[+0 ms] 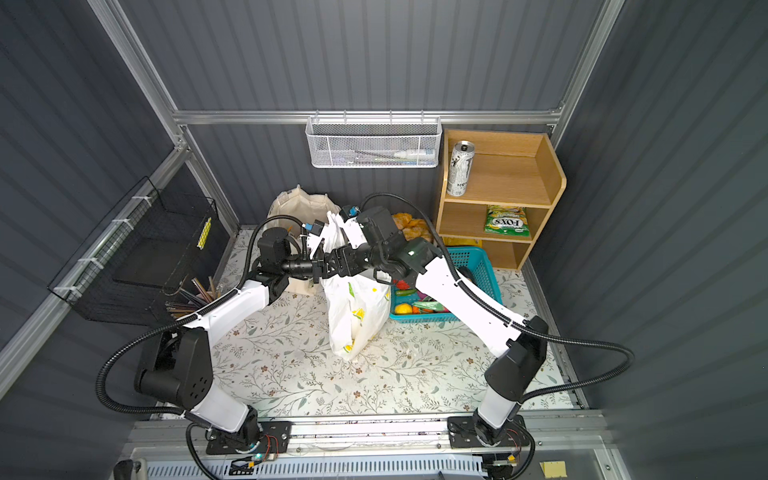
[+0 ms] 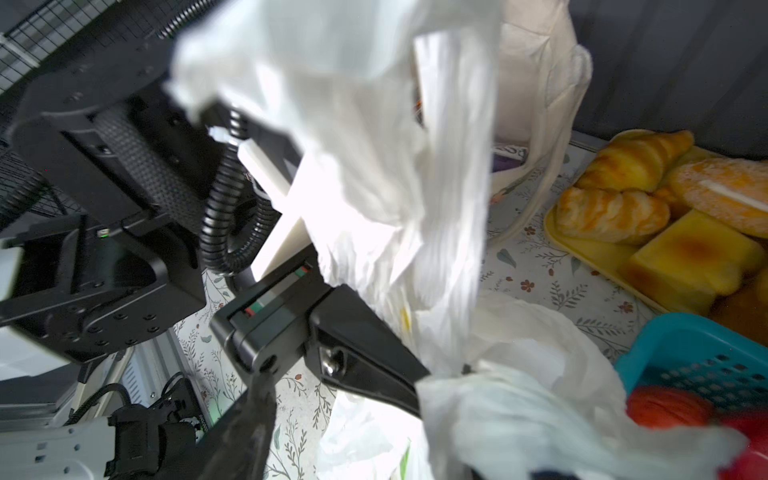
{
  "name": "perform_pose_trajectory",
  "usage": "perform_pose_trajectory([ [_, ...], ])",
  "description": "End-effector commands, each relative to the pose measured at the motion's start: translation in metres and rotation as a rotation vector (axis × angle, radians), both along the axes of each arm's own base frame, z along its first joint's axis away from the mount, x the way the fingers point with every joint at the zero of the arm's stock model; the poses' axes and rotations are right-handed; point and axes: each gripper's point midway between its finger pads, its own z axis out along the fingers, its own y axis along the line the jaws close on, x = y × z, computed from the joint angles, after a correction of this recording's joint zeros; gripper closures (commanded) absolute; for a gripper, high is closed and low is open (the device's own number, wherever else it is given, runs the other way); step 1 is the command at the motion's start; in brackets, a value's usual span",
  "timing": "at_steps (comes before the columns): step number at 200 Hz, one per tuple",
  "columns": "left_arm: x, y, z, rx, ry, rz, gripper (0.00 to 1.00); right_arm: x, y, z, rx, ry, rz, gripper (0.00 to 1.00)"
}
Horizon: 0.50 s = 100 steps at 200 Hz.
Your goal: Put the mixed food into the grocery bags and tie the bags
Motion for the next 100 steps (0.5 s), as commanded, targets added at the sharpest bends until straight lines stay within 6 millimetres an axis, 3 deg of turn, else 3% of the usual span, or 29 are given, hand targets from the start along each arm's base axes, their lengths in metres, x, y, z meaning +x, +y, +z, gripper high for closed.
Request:
perform_pose_trajectory([
  [1,-0.003,-0.002,-0.001,-0.008,0.007,-0.025,1.0,-0.017,-0.029,0.038,0.059,-0.07,0.005,0.25],
  [20,-0.005,-0.003,-0.001,-0.007,0.012,-0.048,1.0,-0.018,-0.062,0.039,0.067,-0.11,-0.047,0.22],
  [56,-0.006,-0.003,-0.002,0.004,0.019,-0.069,1.0,0.007,-0.124,-0.009,0.051,-0.132,-0.167,0.1],
  [75,-0.007,-0.004,-0.001,0.004,0.024,-0.079,1.0,0.011,-0.134,-0.032,0.056,-0.157,-0.153,0.06],
  [100,-0.008,-0.004,-0.001,0.005,0.027,-0.091,1.0,0.011,-0.123,-0.048,0.074,-0.171,-0.071,0.04],
])
